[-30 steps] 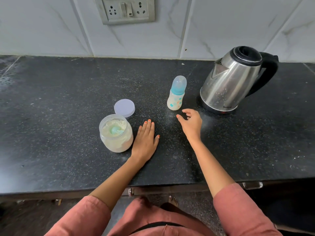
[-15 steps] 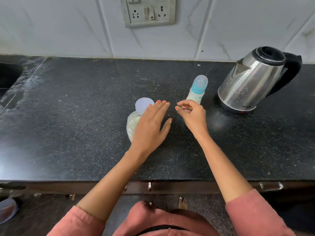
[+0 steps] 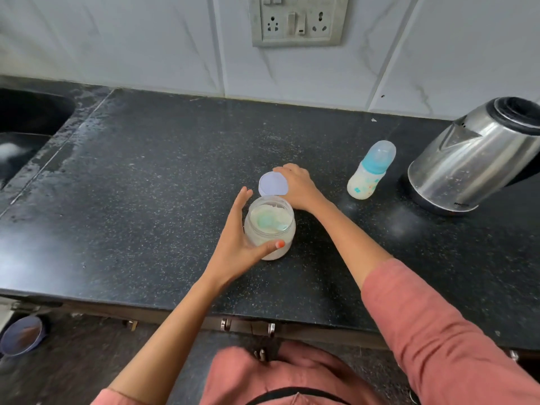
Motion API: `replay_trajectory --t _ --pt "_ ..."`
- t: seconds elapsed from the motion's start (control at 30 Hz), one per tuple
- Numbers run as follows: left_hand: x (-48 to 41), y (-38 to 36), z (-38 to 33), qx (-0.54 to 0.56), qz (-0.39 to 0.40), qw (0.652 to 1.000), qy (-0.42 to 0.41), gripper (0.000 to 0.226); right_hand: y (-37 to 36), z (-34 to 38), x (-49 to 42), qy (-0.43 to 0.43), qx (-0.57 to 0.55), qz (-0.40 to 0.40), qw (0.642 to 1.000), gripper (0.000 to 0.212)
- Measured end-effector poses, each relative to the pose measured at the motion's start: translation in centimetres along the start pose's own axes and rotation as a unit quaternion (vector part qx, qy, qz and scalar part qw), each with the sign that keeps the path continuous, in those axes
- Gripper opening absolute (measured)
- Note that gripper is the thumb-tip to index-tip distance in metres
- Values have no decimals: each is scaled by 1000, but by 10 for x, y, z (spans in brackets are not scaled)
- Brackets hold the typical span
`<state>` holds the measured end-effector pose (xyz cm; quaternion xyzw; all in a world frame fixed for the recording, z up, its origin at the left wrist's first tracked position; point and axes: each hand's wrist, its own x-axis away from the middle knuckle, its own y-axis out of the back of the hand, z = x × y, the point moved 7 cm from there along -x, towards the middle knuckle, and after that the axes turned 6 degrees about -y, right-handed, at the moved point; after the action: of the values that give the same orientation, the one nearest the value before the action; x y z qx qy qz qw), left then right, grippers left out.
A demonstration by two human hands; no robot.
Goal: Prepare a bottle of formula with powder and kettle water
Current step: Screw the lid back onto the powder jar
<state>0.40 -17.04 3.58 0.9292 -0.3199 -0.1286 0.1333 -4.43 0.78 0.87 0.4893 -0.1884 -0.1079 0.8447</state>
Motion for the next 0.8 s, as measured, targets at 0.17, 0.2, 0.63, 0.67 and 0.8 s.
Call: replay_trajectory --t 0.17,0.2,0.63,0.67,0.8 --pt "0 -14 10 49 12 999 13 114 -11 -1 -13 13 31 32 999 73" --pt "-1 -14 10 47 8 999 12 109 -12 -2 -14 15 40 33 999 71" --pt "-2 -12 13 22 -31 999 13 92 41 16 13 35 -127 1 991 52" --pt "-2 -12 13 20 -32 999 13 90 51 21 22 46 -132 5 990 52" --pt "-1 -11 16 17 -37 999 21 85 73 43 68 96 -115 50 987 57"
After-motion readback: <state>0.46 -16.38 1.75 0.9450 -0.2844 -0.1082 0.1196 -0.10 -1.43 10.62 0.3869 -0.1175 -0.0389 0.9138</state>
